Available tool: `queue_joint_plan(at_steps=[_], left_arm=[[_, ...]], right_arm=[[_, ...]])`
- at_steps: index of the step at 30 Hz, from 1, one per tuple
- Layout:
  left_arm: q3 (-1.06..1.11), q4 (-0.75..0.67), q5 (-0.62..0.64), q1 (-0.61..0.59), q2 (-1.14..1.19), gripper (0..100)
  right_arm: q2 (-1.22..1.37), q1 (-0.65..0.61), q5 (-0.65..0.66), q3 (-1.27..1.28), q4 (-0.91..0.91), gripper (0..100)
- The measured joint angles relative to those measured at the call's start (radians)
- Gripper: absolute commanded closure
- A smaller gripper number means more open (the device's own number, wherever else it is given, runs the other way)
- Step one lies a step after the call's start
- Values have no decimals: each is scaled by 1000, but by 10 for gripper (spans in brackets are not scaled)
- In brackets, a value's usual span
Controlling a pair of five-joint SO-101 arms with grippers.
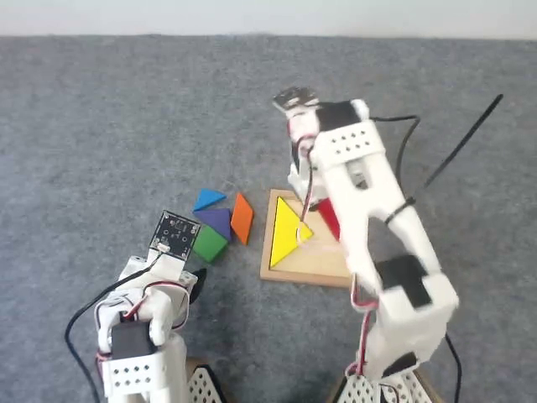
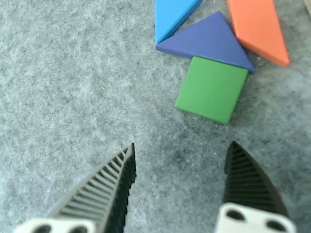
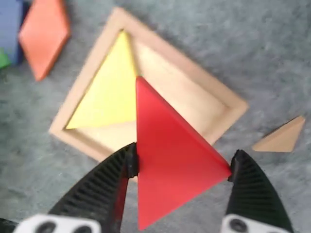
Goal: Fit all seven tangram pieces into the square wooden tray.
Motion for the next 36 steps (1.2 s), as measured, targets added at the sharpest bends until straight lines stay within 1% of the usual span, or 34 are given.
queue_joint_plan(at_steps=[2, 5, 8, 11, 13, 15, 22, 25, 30, 36], left_arm=[[0, 0, 0, 0, 0, 716], [0, 0, 0, 0, 0, 716], [0, 0, 0, 0, 0, 716], [0, 0, 0, 0, 0, 716], [0, 0, 0, 0, 0, 716], [0, 0, 0, 0, 0, 716], [0, 0, 0, 0, 0, 716], [0, 0, 0, 0, 0, 716], [0, 0, 0, 0, 0, 716], [0, 0, 0, 0, 0, 716]], right_arm=[[-120, 0, -9, 133, -81, 742], [-262, 57, -26, 331, -219, 743], [-290, 114, -69, 480, -338, 743], [-285, 117, -97, 543, -416, 743], [-252, 115, -147, 545, -454, 743], [-199, 117, -226, 545, -480, 742], [-26, 115, -591, 411, -500, 742], [49, 83, -726, 341, -508, 742], [170, 18, -891, 212, -508, 742], [213, 15, -1062, 180, -508, 740]])
